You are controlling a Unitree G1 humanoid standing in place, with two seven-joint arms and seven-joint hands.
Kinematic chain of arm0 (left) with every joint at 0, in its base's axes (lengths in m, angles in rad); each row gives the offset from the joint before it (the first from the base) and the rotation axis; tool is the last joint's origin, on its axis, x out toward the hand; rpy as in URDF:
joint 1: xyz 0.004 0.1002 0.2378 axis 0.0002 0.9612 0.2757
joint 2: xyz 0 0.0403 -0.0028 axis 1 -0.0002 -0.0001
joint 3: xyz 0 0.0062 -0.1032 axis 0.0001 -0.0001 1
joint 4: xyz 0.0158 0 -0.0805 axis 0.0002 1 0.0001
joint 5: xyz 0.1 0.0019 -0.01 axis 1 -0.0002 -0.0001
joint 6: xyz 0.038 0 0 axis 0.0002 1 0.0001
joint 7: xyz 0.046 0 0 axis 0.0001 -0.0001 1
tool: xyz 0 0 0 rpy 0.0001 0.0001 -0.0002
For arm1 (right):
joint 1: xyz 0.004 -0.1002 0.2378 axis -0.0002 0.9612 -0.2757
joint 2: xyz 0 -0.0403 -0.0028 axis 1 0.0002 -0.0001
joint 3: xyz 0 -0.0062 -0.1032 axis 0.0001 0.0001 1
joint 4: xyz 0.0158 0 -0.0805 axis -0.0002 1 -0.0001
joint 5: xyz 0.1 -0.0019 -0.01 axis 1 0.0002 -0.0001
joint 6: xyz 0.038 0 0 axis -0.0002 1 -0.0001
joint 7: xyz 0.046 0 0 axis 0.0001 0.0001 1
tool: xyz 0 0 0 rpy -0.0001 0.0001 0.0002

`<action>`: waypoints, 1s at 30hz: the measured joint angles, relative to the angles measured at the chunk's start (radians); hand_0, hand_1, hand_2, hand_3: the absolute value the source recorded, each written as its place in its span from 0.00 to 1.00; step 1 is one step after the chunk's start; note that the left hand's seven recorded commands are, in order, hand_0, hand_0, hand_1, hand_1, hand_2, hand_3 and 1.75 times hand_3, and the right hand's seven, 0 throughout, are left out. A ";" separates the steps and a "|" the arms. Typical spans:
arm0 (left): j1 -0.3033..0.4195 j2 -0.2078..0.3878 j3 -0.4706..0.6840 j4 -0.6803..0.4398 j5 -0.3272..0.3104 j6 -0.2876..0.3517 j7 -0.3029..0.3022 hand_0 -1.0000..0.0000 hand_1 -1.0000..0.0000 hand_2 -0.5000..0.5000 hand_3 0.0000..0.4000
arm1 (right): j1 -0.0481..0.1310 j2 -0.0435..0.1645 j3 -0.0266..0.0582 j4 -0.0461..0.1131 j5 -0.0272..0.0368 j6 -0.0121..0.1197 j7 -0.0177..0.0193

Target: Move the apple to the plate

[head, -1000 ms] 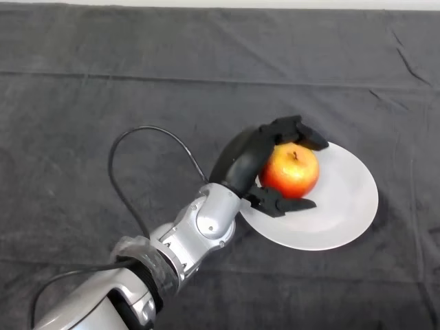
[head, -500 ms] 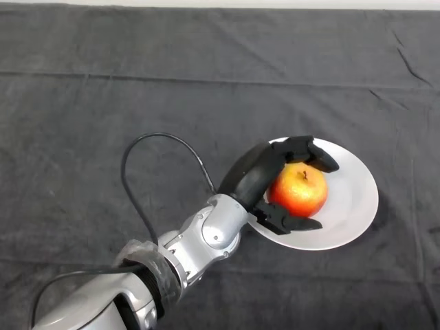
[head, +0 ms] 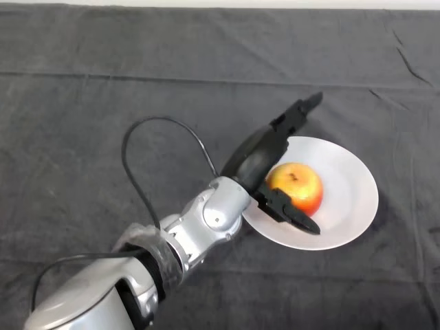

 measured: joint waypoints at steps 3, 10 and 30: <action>0.000 0.019 0.038 0.010 -0.004 -0.026 0.000 1.00 1.00 0.50 0.00 | 0.000 0.000 0.0001 0.000 0.0000 0.000 0.0000; 0.000 0.102 0.155 0.016 -0.016 -0.086 0.022 1.00 1.00 0.50 0.00 | 0.000 0.000 -0.0002 0.000 0.0000 0.000 0.0002; 0.116 0.333 0.424 -0.175 0.001 -0.167 0.203 1.00 1.00 0.50 0.00 | 0.000 0.000 -0.0004 0.000 0.0000 0.000 0.0004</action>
